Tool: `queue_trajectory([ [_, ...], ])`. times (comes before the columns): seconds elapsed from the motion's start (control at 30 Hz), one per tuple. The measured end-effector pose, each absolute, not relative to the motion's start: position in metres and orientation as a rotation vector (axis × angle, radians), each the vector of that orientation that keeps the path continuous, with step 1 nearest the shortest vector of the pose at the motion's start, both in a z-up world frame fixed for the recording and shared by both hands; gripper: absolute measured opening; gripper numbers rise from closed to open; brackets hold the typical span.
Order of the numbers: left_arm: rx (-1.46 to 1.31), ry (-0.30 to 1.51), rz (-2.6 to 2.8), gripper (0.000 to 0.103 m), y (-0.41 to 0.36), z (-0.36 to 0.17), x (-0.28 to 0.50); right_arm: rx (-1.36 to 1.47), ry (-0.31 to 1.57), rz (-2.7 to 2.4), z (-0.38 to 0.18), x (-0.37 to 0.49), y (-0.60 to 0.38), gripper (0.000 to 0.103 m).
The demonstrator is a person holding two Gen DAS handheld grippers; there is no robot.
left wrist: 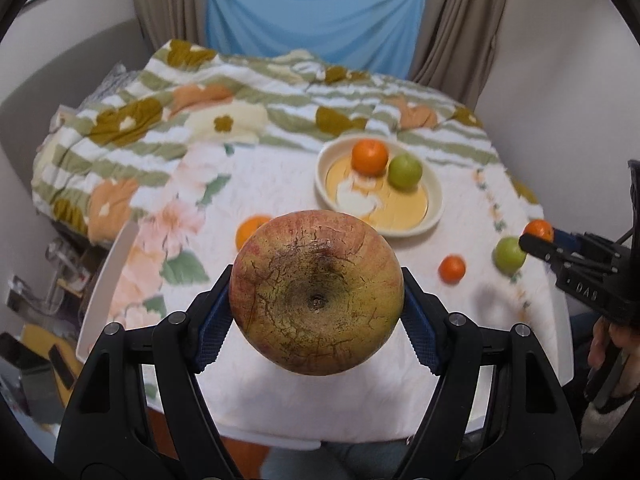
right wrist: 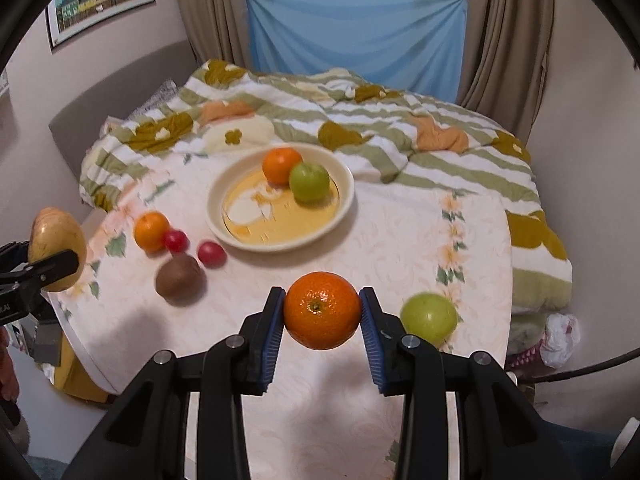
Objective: Organize fruits
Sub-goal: 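Carry the large apple with the left tool while the right tool carries the tangerine to the bowl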
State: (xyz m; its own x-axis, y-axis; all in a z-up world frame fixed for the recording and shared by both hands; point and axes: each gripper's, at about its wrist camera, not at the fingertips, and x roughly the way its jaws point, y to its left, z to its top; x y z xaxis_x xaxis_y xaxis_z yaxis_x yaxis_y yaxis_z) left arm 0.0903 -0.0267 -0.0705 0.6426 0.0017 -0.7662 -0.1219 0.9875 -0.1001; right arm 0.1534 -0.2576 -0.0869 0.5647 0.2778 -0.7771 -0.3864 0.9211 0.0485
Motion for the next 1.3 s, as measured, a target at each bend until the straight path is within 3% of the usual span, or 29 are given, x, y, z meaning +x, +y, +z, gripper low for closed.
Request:
queue_trajectory([
  [0.43, -0.089, 0.877, -0.104, 0.083, -0.015, -0.058, 0.179, -0.071, 0.849, 0.308, -0.062, 0.185, -0.231, 0.034],
  [0.83, 0.052, 0.977, -0.272, 0.083, -0.024, -0.108, 0.276, 0.008, 0.921, 0.177, -0.087, 0.221, -0.217, 0.034],
  [1.3, 0.242, 1.001, -0.402, 0.083, -0.046, -0.159, 0.328, 0.078, 0.996, 0.05, -0.121, 0.248, -0.214, 0.034],
])
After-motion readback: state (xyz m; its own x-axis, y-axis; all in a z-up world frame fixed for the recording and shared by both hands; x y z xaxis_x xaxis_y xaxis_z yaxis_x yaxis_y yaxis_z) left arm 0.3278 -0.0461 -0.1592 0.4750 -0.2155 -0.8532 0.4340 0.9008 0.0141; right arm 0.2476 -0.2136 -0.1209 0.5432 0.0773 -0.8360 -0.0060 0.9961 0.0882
